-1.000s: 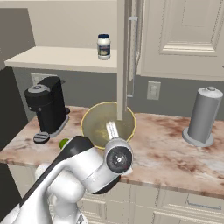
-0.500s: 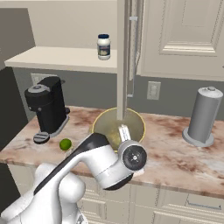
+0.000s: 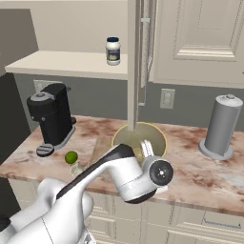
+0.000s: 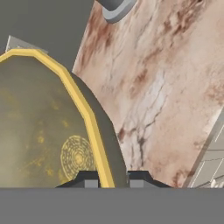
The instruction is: Open the cabinet. Place the bowl and condiment on the counter. Then place the lime and garlic on the cutting board.
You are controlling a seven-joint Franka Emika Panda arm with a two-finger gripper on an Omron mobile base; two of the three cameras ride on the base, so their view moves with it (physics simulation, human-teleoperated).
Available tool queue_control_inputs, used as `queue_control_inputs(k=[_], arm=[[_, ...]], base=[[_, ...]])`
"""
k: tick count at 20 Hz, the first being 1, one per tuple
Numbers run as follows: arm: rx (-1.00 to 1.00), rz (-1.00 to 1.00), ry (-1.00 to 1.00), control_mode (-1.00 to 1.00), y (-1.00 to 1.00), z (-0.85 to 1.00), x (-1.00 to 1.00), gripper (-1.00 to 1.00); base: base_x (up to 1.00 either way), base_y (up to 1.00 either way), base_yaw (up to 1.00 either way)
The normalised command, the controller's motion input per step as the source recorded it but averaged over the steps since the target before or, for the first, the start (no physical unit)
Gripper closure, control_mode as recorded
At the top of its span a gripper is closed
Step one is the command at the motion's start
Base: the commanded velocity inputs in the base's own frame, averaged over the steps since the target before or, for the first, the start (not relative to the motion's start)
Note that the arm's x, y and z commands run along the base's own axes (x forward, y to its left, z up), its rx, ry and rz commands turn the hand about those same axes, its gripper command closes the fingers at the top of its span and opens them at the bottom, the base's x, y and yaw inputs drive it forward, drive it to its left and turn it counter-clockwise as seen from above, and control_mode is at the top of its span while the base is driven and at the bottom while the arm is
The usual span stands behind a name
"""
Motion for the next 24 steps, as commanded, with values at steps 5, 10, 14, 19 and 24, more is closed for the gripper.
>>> queue_control_inputs(k=[5,10,14,19,24], arm=[[0.0,0.0,0.0,-1.0,-0.23,-0.24,0.2,1.0],[-0.01,0.0,0.05,-1.0,-0.22,-0.15,0.21,1.0],[-0.02,0.0,0.1,-1.0,-0.24,-0.08,0.18,1.0],[-0.01,0.0,0.08,-1.0,-0.2,-0.16,0.19,1.0],[0.0,0.0,0.0,-1.0,-0.19,-0.23,0.16,1.0]], base=[[0.0,0.0,0.0],[0.0,0.0,0.0],[0.0,0.0,0.0],[0.0,0.0,0.0],[0.0,0.0,0.0]])
